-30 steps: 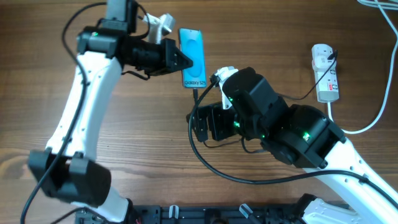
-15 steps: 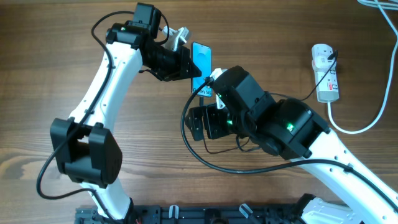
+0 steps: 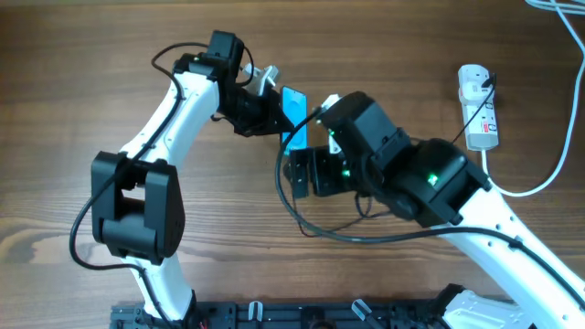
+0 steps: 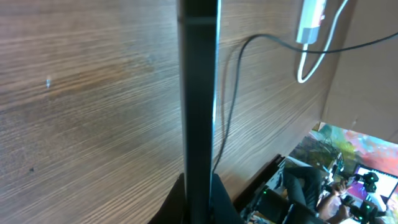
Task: Plug charger to phone and switch on socket
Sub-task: 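Lower the plugged phone flat onto the table with both grippers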
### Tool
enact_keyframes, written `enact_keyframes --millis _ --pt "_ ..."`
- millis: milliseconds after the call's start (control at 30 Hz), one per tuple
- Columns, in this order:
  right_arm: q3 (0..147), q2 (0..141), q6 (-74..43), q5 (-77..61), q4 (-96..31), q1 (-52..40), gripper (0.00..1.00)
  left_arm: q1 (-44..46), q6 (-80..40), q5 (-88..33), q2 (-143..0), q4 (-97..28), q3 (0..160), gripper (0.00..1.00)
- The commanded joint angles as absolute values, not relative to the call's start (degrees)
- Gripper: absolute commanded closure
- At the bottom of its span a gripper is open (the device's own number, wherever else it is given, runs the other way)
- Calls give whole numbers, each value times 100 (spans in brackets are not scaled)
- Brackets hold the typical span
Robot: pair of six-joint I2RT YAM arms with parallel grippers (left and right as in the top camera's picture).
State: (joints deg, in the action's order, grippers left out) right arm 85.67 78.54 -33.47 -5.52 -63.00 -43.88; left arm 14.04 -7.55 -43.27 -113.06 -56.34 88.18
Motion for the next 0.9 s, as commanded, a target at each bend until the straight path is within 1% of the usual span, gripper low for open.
enact_keyframes --millis 0,133,233,700,867 --pt "8667 7854 -3452 -432 -6383 -4281 0 1415 -714 -4418 -11349 -5221 8423 96" --pt "8667 7854 -3452 -432 -6394 -4281 0 1415 -1011 -4425 -11349 -4418 7920 96" --pt "8667 7854 -3452 -432 -6394 -4281 0 1417 -1011 -4431 -11351 -4169 7693 96" --pt "8667 7854 -3450 -432 -6473 -4283 0 1651 -941 -4543 -11723 -4003 7605 96" --pt "8667 7854 -3454 -429 -6512 -4281 0 1651 -943 -4123 -11723 -4073 7605 95"
